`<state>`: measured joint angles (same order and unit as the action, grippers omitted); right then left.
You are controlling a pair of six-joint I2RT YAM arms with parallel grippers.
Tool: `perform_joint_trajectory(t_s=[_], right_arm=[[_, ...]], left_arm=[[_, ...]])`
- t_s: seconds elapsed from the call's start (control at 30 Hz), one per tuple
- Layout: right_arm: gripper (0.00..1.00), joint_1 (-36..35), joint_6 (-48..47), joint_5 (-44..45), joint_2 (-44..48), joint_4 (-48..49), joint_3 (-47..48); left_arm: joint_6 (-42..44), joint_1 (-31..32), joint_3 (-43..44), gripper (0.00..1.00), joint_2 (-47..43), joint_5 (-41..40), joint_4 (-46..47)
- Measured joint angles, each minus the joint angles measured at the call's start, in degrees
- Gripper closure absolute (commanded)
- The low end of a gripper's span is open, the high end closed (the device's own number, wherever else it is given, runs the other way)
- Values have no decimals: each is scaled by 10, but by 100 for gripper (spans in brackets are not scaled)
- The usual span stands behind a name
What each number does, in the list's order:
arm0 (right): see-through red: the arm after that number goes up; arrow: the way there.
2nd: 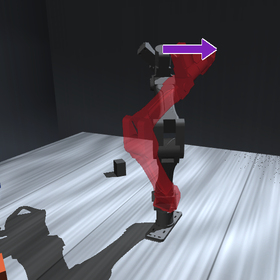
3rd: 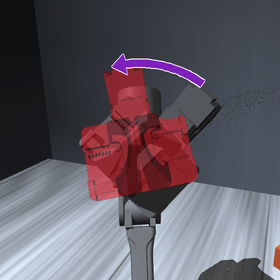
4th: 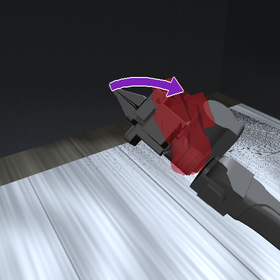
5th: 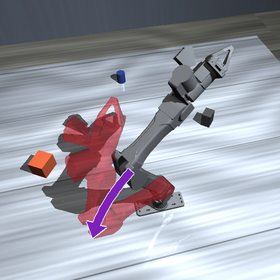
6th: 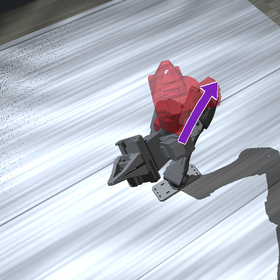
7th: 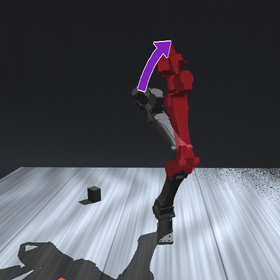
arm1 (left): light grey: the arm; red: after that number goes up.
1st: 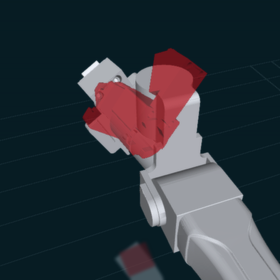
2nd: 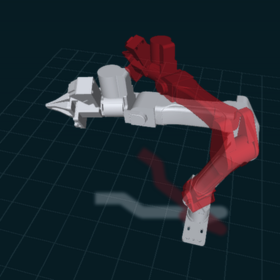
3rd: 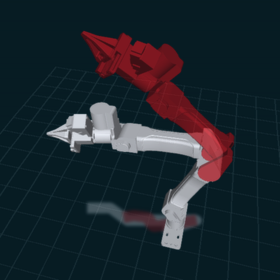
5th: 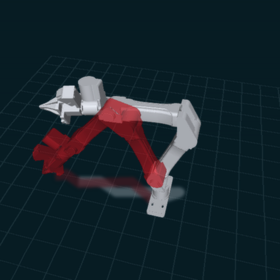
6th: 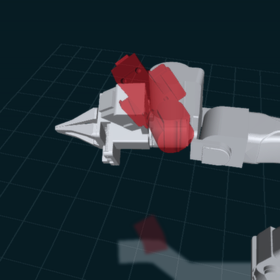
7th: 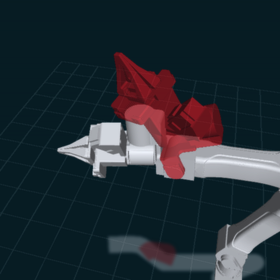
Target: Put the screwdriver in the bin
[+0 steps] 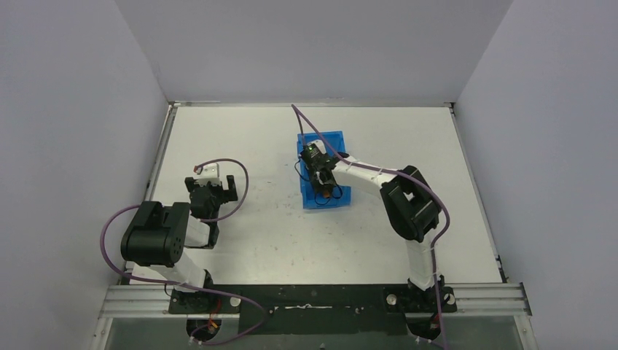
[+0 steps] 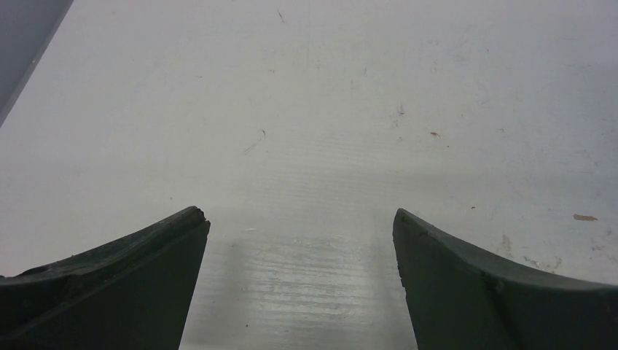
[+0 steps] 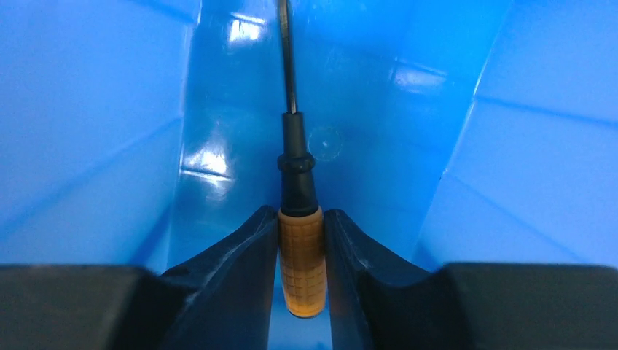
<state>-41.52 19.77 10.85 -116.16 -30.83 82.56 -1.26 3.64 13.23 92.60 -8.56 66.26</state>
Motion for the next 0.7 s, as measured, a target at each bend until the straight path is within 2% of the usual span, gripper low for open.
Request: perform_joint_trajectory(t_s=[0.1,0.37,0.47,0.53,0.63,0.7], right_arm=[[56,2,8,-1,0,2,4],[50,3,11,5,4,-24,59],[45,3,11,10,26,-33,74],[35,3,10,14,49,-39,82],[1,6,12,24,93,-41,89],[0,11,13,32,132,-40,89]], left_arm=[[0,0,0,3,0,0,0],[0,0,0,3,0,0,0],[0,0,0,3,0,0,0],[0,0,0,3,0,0,0],[0,0,0,3,0,0,0],[0,0,0,3,0,0,0]])
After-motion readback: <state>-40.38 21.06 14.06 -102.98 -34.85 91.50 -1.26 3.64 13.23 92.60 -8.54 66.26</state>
